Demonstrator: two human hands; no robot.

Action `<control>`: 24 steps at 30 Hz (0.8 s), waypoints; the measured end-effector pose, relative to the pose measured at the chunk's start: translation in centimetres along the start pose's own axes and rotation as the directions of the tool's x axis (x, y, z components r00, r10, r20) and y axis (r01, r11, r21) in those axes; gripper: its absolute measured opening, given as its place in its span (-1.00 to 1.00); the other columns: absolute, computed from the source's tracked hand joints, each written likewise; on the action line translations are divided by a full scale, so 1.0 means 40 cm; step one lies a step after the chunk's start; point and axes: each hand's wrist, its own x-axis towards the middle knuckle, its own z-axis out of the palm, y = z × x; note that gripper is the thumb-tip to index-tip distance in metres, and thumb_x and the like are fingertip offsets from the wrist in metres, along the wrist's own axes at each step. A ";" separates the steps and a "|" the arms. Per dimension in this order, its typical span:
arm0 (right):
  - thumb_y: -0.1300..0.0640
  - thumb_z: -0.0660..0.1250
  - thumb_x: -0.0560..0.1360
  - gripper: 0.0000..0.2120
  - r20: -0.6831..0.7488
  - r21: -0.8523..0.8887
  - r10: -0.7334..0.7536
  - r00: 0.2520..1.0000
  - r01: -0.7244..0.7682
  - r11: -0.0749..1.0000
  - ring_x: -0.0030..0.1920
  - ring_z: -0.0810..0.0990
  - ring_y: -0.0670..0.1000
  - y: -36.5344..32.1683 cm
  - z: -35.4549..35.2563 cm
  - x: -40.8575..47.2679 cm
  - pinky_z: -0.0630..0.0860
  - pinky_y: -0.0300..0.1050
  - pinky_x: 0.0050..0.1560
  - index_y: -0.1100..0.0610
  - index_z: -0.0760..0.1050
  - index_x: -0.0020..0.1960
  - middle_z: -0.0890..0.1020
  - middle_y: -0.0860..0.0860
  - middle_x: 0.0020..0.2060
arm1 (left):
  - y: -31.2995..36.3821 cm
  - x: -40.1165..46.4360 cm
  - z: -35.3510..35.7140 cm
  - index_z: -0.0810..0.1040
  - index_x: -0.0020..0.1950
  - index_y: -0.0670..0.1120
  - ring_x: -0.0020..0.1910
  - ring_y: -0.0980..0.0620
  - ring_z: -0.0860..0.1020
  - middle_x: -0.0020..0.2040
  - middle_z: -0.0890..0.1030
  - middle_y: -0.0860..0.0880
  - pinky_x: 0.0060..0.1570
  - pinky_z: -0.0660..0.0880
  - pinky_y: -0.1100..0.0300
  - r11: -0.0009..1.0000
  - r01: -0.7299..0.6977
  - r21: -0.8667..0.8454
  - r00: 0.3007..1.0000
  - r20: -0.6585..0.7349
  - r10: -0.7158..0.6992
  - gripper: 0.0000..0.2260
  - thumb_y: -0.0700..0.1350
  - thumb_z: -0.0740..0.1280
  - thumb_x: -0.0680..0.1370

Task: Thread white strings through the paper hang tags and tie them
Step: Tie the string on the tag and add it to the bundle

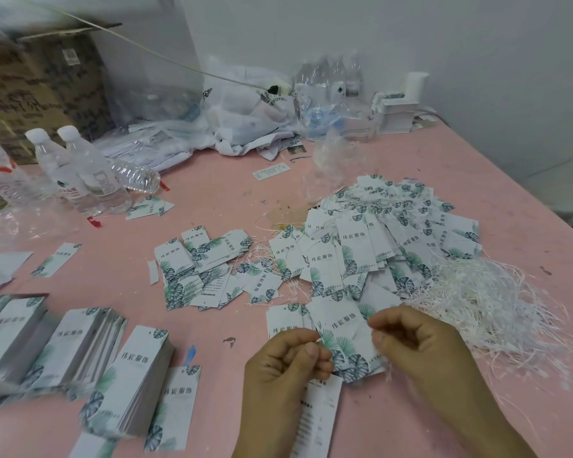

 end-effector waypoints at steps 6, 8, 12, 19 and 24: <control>0.07 0.46 0.35 -0.90 0.234 -0.516 -0.319 0.918 0.395 0.760 -0.13 0.48 -0.18 0.000 0.037 -0.015 0.42 -0.30 -0.12 -0.04 0.63 -0.13 0.52 -0.21 -0.23 | -0.001 0.004 -0.004 0.72 -0.08 -0.13 -0.37 -0.05 0.63 -0.27 0.68 -0.27 -0.35 0.57 0.22 1.000 0.017 -0.015 1.000 -0.019 -0.017 -0.86 -0.22 0.43 0.39; 0.03 0.46 0.34 -0.88 0.275 -0.547 -0.332 0.902 0.431 0.718 -0.18 0.50 -0.07 0.003 0.048 -0.014 0.47 -0.18 -0.17 -0.01 0.63 -0.13 0.52 -0.14 -0.25 | -0.004 0.004 -0.006 0.72 -0.09 -0.12 -0.37 -0.04 0.63 -0.28 0.68 -0.26 -0.35 0.57 0.22 1.000 0.013 -0.012 1.000 -0.020 -0.013 -0.87 -0.22 0.43 0.39; 0.10 0.52 0.38 -0.91 0.293 -0.558 -0.341 0.893 0.450 0.697 -0.20 0.46 -0.06 0.014 0.058 -0.013 0.36 -0.23 -0.16 -0.02 0.61 -0.17 0.50 -0.13 -0.26 | -0.008 0.004 -0.006 0.71 -0.09 -0.12 -0.36 -0.04 0.63 -0.27 0.68 -0.25 -0.33 0.57 0.22 1.000 0.005 0.001 1.000 -0.008 -0.005 -0.86 -0.16 0.50 0.37; 0.07 0.33 0.49 -0.92 0.226 -0.547 -0.386 0.894 0.445 0.709 -0.24 0.45 -0.11 -0.011 0.067 -0.028 0.37 -0.17 -0.17 0.01 0.51 -0.18 0.51 -0.15 -0.27 | -0.007 -0.002 -0.013 0.68 -0.13 -0.07 -0.39 0.03 0.54 -0.30 0.65 -0.14 -0.38 0.48 0.27 0.994 -0.054 0.091 0.999 0.014 0.053 -0.78 0.04 0.48 0.36; 0.21 0.44 0.49 -0.80 0.123 -0.160 -0.174 0.977 0.193 0.968 -0.26 0.56 -0.17 -0.019 0.068 -0.040 0.42 -0.41 -0.23 -0.10 0.58 -0.15 0.63 -0.16 -0.26 | 0.006 -0.020 -0.006 0.66 -0.17 -0.02 -0.45 0.13 0.39 -0.41 0.53 0.00 -0.44 0.33 0.36 0.971 -0.121 0.205 0.993 0.022 0.119 -0.78 0.11 0.47 0.36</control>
